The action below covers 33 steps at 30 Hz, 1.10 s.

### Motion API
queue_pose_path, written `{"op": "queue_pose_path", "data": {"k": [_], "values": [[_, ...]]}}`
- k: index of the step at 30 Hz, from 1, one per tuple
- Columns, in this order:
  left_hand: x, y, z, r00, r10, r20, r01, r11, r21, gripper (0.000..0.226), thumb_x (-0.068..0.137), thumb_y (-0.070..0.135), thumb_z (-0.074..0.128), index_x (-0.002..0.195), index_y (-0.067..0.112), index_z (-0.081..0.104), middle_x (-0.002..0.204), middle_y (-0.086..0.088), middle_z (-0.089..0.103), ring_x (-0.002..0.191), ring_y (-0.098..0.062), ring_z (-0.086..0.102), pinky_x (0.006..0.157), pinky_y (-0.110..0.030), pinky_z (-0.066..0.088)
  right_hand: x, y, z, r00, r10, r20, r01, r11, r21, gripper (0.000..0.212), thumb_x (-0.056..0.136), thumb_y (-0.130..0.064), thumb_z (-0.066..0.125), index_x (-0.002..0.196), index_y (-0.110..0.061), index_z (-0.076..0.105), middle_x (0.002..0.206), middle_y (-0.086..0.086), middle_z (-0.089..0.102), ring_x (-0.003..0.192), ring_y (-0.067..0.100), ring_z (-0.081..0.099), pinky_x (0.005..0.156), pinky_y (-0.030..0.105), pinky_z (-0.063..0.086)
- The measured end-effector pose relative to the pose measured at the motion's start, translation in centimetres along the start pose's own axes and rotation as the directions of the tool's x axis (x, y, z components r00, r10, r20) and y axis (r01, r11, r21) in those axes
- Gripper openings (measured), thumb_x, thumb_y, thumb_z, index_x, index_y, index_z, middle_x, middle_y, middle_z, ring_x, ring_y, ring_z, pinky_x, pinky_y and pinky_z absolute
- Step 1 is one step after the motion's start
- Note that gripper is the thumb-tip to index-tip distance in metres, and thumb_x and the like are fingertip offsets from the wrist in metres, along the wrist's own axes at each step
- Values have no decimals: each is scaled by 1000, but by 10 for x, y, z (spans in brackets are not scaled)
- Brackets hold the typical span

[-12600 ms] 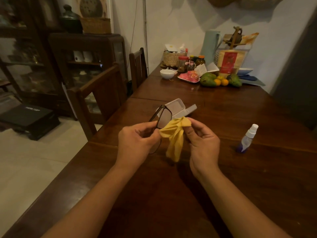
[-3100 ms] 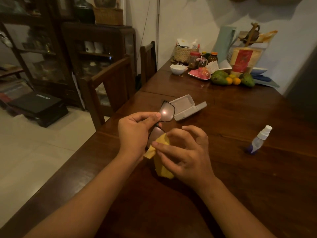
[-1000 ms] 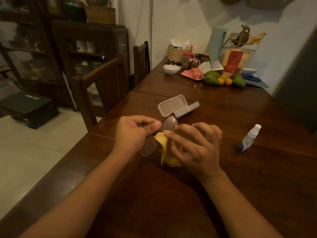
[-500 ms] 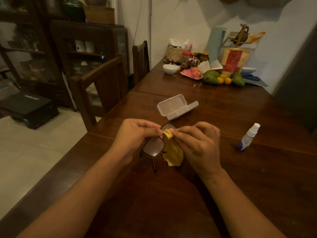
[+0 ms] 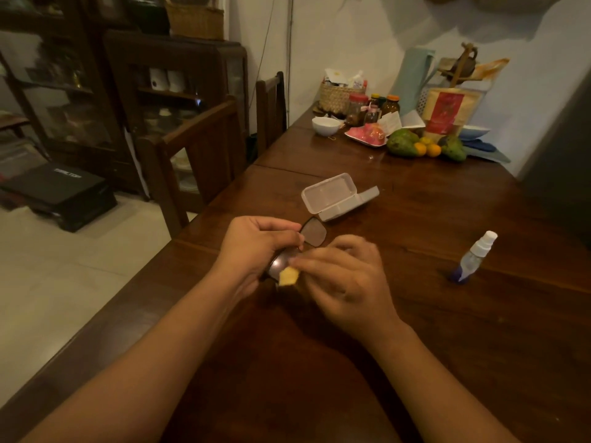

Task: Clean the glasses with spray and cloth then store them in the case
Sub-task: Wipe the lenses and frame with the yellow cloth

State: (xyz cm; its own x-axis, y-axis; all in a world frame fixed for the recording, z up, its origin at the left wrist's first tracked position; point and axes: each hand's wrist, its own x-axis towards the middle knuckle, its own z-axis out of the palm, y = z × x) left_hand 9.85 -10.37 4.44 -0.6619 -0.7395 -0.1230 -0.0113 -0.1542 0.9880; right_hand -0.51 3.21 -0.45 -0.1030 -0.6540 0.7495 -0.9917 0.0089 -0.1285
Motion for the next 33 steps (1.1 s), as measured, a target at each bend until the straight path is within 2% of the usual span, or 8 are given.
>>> {"op": "queue_pose_path", "data": {"k": [5,8,13,18,23,26,29,33], "values": [[1,4,-5,999,12,-48,-17,994,-110,16,74,-6,76,89,2,75,69,-16,71,61,-21,66,59,-30,57,-5,-3,3,984,-162,67,171,974,-148,31,93,-43,61,121,-34,70,124,-13,67,112,18,51,85,40,35],[0,6,-5,999,20,-35,-24,991,-129,16,75,-6,76,89,2,75,70,-16,72,61,-20,67,58,-30,58,-6,8,3,998,-54,-28,48,983,-179,27,94,-43,60,117,-33,71,118,-6,68,105,22,49,82,37,33],[1,3,-2,998,37,-48,-42,993,-109,11,74,-3,78,80,6,78,78,-12,75,74,-21,71,67,-33,58,-4,8,5,989,98,-114,-100,995,-11,24,95,-34,61,112,-23,75,109,-5,72,96,22,57,77,37,39],[0,3,-1,998,32,-51,-39,992,-124,14,74,-3,78,86,3,76,72,-12,73,67,-19,69,64,-31,58,-1,-3,8,990,-54,-130,54,999,-8,21,94,-34,65,106,-23,77,113,-9,73,103,18,54,80,35,37],[-1,5,1,998,16,-53,-24,987,-156,16,76,-5,76,92,0,74,72,-16,71,62,-19,66,60,-28,56,-6,0,4,974,-214,-73,205,972,-111,24,91,-38,70,114,-34,75,123,-17,69,112,19,53,82,43,37],[-1,5,-1,999,2,-44,-11,981,-195,17,77,-5,75,93,0,74,73,-15,72,61,-20,67,57,-28,57,-4,4,1,981,-174,-80,144,946,-290,30,92,-46,61,119,-36,71,124,-13,69,115,21,48,87,43,31],[0,3,-2,999,5,-48,-14,984,-176,13,75,-3,77,86,4,77,85,-15,74,71,-21,70,64,-33,57,-3,2,2,992,-89,-88,59,951,-305,37,92,-50,58,123,-33,68,125,-9,62,112,23,45,87,43,31],[0,5,-1,999,7,-54,-18,978,-206,19,75,-3,77,93,1,74,73,-14,72,62,-19,67,58,-30,57,-7,1,7,977,-213,-13,205,950,-235,34,97,-41,60,130,-33,60,123,-7,62,105,22,49,82,42,37]]}}
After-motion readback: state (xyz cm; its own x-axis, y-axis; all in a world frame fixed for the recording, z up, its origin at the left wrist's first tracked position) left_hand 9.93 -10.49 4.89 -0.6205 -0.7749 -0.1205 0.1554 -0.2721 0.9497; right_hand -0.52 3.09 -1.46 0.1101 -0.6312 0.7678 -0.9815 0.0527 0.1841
